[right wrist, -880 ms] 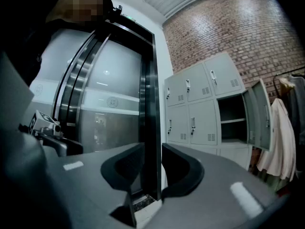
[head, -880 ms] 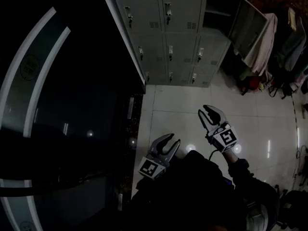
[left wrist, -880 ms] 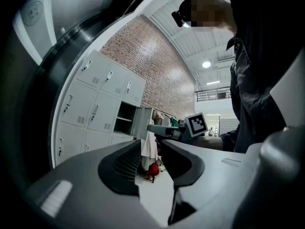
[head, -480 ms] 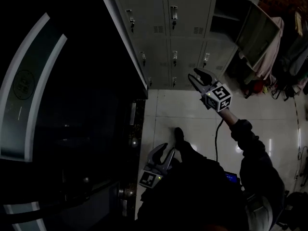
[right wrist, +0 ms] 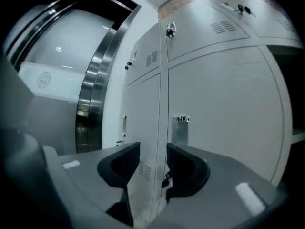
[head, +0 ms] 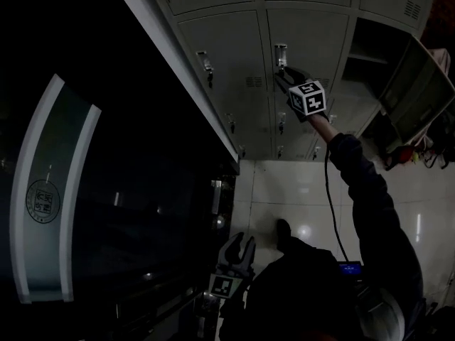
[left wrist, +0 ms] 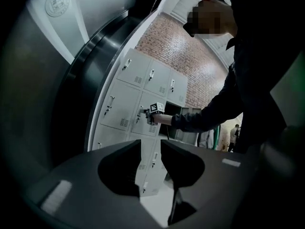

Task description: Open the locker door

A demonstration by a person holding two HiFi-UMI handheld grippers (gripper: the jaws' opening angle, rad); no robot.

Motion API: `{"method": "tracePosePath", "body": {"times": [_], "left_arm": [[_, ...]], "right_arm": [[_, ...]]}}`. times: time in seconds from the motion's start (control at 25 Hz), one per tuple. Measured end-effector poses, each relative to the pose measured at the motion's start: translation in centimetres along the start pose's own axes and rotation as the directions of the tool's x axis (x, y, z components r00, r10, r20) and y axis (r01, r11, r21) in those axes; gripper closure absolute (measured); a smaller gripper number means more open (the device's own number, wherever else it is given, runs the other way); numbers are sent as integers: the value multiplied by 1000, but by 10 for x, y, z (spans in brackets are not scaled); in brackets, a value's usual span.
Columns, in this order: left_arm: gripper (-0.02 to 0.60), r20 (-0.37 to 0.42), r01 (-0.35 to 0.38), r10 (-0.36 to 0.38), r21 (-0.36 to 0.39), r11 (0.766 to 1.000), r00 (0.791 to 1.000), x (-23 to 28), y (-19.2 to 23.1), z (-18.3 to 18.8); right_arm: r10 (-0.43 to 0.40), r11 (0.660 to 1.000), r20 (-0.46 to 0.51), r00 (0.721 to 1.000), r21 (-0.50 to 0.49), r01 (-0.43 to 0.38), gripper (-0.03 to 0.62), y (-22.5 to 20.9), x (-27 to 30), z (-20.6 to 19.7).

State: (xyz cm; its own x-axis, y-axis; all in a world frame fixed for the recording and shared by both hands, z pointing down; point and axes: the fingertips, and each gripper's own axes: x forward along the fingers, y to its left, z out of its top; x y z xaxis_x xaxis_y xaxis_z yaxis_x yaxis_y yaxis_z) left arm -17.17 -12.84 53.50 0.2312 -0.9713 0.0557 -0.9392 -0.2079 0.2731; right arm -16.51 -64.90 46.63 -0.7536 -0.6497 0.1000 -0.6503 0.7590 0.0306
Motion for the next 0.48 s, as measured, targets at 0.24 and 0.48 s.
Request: {"method": "tracePosePath", "body": {"times": [0.24, 0.48], "left_arm": [[449, -14, -28, 28, -16, 999, 1000, 48, 23, 13], [449, -30, 35, -35, -8, 999, 999, 60, 23, 11]], "right_arm": [[-127, 989, -11, 992, -81, 126, 407, -30, 65, 11], [-79, 996, 42, 996, 33, 77, 385, -13, 49, 7]]}}
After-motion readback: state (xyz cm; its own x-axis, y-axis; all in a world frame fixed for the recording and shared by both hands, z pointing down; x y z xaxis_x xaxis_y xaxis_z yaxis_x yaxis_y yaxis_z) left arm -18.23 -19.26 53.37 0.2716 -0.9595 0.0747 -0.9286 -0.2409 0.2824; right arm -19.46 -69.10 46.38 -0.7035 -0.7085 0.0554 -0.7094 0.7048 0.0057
